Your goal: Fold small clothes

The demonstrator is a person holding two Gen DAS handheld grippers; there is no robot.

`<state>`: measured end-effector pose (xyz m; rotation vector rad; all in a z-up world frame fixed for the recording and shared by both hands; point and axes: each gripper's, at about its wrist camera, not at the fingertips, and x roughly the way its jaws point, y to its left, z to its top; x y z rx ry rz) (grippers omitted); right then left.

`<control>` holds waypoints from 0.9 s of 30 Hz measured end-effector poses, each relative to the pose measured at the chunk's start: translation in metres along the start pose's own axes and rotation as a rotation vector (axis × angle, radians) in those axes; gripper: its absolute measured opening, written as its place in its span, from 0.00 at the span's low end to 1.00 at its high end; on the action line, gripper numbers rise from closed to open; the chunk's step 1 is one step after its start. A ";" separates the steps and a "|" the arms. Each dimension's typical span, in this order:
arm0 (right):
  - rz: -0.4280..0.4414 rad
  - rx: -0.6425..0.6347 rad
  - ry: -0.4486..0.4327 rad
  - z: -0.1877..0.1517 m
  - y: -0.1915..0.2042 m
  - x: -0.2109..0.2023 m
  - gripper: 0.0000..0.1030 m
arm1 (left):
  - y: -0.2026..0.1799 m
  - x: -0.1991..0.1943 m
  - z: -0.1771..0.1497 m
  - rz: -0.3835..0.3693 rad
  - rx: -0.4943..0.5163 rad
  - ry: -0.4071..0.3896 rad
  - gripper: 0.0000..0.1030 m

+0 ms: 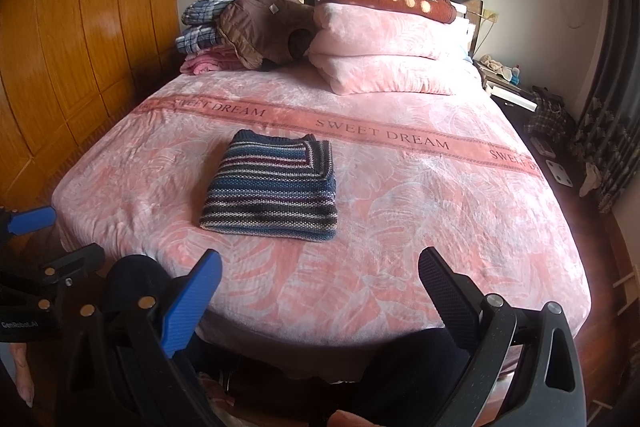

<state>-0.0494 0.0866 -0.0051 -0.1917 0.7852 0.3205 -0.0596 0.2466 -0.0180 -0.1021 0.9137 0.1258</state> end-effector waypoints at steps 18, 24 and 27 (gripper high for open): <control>0.004 0.016 0.015 -0.002 -0.004 0.004 0.96 | -0.001 0.002 -0.005 0.002 -0.005 0.007 0.97; 0.008 0.018 0.018 -0.004 -0.002 0.005 0.96 | 0.002 0.003 -0.007 0.007 -0.011 0.009 0.97; 0.009 0.018 0.019 -0.004 -0.002 0.005 0.96 | 0.002 0.003 -0.007 0.008 -0.010 0.010 0.97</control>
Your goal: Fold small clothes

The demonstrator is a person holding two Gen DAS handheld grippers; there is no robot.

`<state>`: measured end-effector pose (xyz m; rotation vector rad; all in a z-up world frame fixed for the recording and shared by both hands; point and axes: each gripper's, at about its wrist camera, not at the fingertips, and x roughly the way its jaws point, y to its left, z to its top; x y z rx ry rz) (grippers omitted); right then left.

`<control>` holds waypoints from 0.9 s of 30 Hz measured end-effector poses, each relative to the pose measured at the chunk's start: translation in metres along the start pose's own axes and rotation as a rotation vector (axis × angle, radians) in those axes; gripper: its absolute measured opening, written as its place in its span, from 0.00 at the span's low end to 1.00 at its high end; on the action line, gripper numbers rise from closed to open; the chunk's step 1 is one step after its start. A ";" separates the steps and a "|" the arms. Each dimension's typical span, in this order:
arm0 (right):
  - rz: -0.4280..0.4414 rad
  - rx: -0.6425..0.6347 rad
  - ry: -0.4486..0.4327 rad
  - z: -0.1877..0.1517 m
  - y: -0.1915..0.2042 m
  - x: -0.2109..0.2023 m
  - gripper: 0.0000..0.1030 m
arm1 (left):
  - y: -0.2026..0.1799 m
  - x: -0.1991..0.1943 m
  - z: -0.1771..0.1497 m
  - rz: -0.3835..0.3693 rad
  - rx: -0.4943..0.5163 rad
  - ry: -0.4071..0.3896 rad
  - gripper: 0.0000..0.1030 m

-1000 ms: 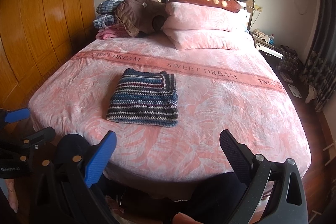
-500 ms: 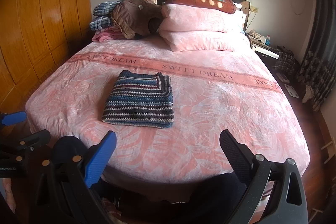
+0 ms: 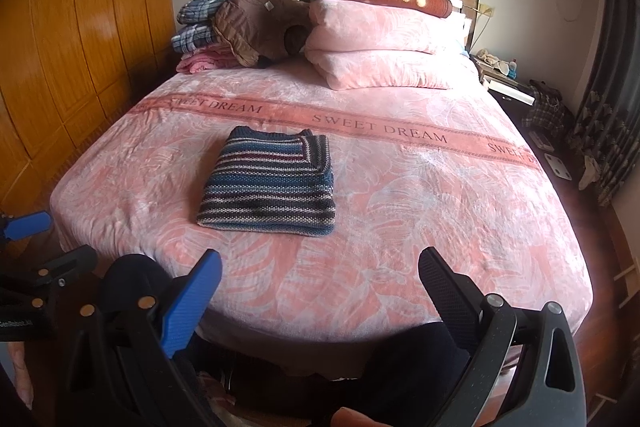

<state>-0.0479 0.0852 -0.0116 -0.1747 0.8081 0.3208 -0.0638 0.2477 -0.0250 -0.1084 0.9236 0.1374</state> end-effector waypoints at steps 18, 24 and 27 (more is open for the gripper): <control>0.001 0.006 0.004 -0.001 -0.005 0.001 0.96 | -0.001 0.001 0.000 0.001 0.001 0.002 0.97; 0.001 0.006 0.005 -0.001 -0.004 0.001 0.96 | -0.001 0.001 0.000 0.001 0.002 0.002 0.97; -0.001 0.005 0.005 -0.001 -0.004 0.001 0.96 | -0.001 0.001 0.000 0.001 0.002 0.001 0.97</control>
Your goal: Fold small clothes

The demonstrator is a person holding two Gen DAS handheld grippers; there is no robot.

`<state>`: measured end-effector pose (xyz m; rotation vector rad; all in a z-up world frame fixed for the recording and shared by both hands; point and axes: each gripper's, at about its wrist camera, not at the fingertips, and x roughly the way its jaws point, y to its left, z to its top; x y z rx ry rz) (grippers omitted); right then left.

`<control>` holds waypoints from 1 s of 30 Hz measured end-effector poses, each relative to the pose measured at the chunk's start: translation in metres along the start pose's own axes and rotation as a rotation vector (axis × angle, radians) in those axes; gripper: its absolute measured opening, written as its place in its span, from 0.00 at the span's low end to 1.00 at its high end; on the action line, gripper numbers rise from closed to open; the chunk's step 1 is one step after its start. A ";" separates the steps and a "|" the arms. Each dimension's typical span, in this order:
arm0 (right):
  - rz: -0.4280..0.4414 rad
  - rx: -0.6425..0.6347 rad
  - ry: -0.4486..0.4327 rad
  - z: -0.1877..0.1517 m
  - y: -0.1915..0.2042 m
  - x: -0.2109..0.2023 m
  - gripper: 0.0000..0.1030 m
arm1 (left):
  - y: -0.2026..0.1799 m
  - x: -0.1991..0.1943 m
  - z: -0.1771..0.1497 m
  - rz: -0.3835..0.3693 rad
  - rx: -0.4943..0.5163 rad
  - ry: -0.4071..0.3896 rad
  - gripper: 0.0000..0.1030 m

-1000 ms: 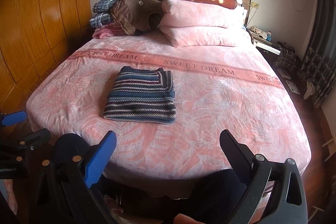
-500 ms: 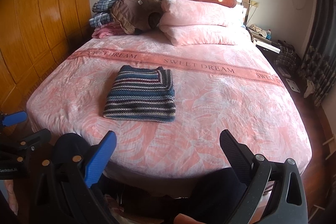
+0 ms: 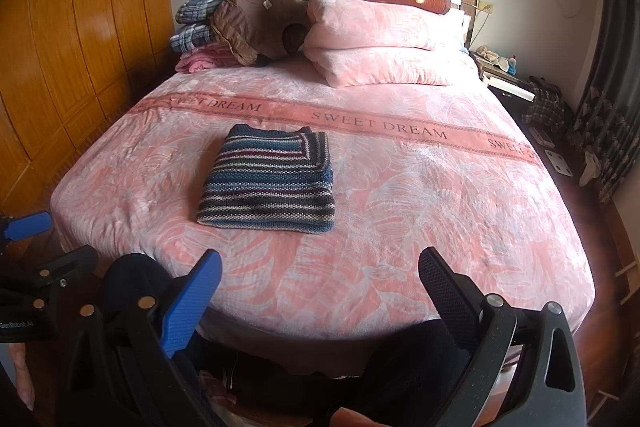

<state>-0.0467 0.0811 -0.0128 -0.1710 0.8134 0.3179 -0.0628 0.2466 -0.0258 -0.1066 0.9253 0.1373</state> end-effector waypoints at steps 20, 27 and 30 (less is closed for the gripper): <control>0.024 -0.019 -0.013 -0.006 0.011 0.003 0.96 | 0.009 0.005 0.007 0.001 0.008 0.008 0.97; 0.008 -0.040 -0.017 -0.004 0.019 0.001 0.96 | 0.010 0.005 0.010 0.001 0.010 0.005 0.97; 0.003 -0.037 -0.016 -0.004 0.018 0.001 0.96 | 0.009 0.005 0.010 0.001 0.010 0.005 0.97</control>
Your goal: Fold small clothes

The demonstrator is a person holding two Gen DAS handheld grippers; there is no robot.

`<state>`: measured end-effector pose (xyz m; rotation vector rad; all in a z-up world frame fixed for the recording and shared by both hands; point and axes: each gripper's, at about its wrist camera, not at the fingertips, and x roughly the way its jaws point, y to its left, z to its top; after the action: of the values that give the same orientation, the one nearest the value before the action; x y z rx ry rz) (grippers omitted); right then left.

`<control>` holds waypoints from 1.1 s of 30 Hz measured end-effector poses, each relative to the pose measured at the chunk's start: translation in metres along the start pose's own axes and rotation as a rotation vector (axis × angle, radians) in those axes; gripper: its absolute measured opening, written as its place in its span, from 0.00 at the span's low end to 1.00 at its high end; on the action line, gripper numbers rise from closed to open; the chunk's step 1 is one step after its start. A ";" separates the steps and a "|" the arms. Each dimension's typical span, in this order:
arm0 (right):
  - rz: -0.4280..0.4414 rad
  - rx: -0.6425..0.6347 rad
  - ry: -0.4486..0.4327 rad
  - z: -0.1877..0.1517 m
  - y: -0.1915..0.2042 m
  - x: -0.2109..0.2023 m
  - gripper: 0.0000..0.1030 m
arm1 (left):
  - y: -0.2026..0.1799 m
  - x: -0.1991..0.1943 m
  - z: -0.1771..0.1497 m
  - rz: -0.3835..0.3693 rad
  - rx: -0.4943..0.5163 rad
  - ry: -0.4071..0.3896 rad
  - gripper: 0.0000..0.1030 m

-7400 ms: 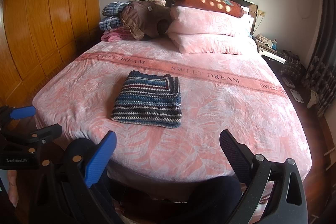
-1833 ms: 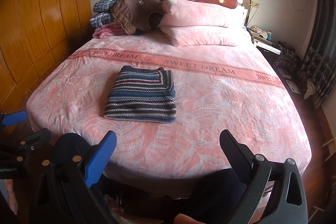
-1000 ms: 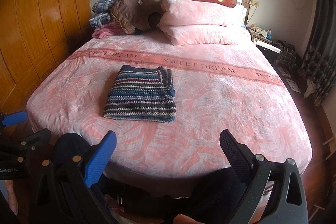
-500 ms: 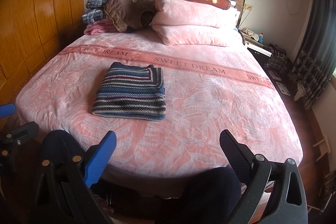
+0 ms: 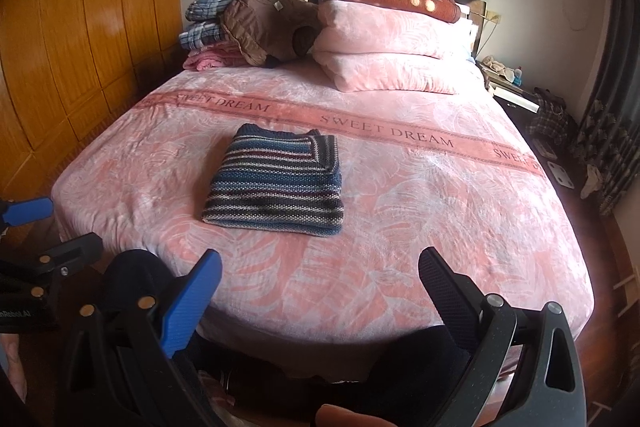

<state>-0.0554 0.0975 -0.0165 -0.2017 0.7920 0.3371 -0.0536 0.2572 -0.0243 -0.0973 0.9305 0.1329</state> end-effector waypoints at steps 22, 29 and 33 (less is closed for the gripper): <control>-0.017 0.008 0.004 -0.004 -0.005 0.003 0.96 | -0.001 -0.001 0.002 0.005 0.005 0.004 0.97; -0.018 0.021 0.009 -0.006 -0.009 0.009 0.96 | -0.004 0.001 0.000 0.020 0.011 0.006 0.97; -0.015 0.016 0.022 -0.006 -0.010 0.015 0.96 | -0.003 0.005 0.002 0.029 0.007 0.004 0.97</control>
<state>-0.0462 0.0897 -0.0311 -0.1966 0.8147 0.3143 -0.0487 0.2548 -0.0276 -0.0779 0.9370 0.1563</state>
